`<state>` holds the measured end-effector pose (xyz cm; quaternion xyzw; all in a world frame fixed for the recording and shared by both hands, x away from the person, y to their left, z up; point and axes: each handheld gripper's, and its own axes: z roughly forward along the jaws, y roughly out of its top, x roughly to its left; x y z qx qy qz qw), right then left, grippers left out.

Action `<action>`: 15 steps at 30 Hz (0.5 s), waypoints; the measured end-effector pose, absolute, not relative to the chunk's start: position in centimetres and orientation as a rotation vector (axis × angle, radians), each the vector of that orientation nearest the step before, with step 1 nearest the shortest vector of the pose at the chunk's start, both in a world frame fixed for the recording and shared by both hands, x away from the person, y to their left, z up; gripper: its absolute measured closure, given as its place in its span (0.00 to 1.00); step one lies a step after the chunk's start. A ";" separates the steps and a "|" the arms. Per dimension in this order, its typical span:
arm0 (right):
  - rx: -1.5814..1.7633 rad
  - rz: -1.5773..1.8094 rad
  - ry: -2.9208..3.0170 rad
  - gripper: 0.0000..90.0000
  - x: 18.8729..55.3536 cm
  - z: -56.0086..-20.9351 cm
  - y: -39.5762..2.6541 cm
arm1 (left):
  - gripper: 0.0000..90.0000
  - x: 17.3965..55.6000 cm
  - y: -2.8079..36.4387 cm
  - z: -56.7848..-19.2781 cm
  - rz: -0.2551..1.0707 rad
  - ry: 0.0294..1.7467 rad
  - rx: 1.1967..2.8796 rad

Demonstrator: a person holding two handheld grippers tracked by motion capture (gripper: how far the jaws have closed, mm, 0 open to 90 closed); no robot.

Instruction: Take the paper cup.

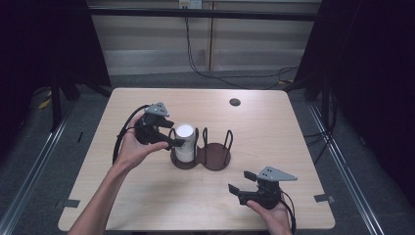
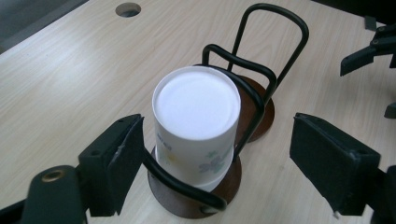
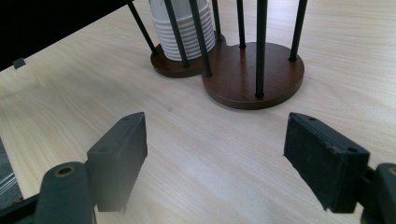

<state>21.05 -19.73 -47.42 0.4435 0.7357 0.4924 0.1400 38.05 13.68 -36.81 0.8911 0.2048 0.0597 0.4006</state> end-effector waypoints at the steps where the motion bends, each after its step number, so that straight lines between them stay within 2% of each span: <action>1: 1.281 1.423 2.126 0.23 21.0 -47.4 -19.7 | 0.21 38.1 13.5 -36.8 0.158 0.528 2.263; 15: 1.286 1.417 2.140 0.23 21.0 -47.5 -19.6 | 0.24 39.9 11.1 -36.9 0.129 0.516 2.421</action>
